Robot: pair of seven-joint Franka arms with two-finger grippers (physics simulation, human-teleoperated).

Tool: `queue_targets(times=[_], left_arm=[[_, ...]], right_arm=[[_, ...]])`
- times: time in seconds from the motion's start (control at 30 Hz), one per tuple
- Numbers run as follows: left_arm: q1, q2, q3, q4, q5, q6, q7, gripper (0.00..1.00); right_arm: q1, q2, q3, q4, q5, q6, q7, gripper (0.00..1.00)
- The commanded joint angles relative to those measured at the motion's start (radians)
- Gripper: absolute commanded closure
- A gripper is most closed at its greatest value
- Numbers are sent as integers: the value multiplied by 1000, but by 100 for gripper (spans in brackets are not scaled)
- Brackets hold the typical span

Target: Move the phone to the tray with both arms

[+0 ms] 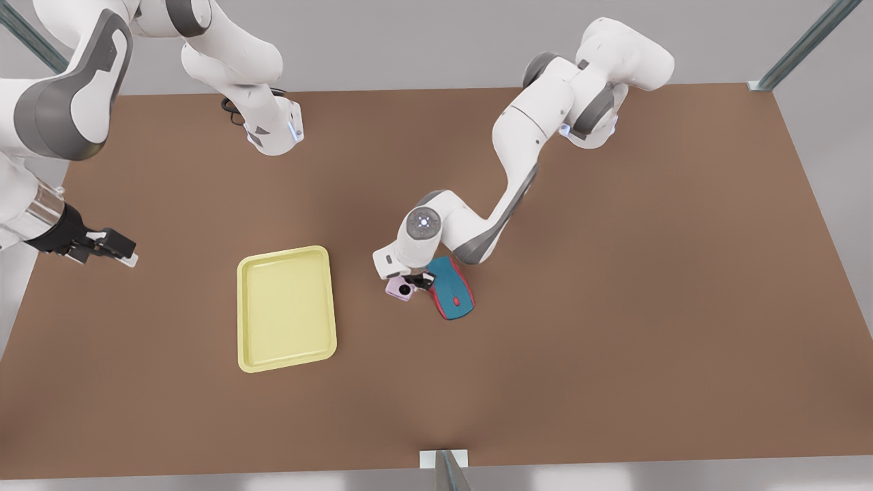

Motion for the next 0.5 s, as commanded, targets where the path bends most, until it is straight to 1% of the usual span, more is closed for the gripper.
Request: queue_targets(times=[0.0,0.07,0.13,0.17,0.37,0.4,0.43,0.47], left_arm=[[-15,23,-1,3,3,176,-580,19],[-33,59,1,4,6,282,-590,19],[-50,96,8,9,9,363,-656,19],[-65,111,13,30,11,369,-683,19],[-67,143,13,21,9,351,-843,16],[-69,143,13,23,9,320,-863,16],[-69,143,13,21,9,319,-890,0],[-70,135,13,23,11,294,-890,0]], right_arm=[[-2,-8,-4,3,7,-57,-54,0],[1,-3,2,-4,-16,-139,-42,0],[-1,47,1,-4,-7,-129,41,0],[4,52,1,-11,-16,-36,38,0],[18,27,8,-73,-39,-31,12,0],[15,23,7,-89,-40,-22,12,0],[19,3,5,-118,-36,-34,9,0],[19,-2,5,-119,-37,-34,0,0]])
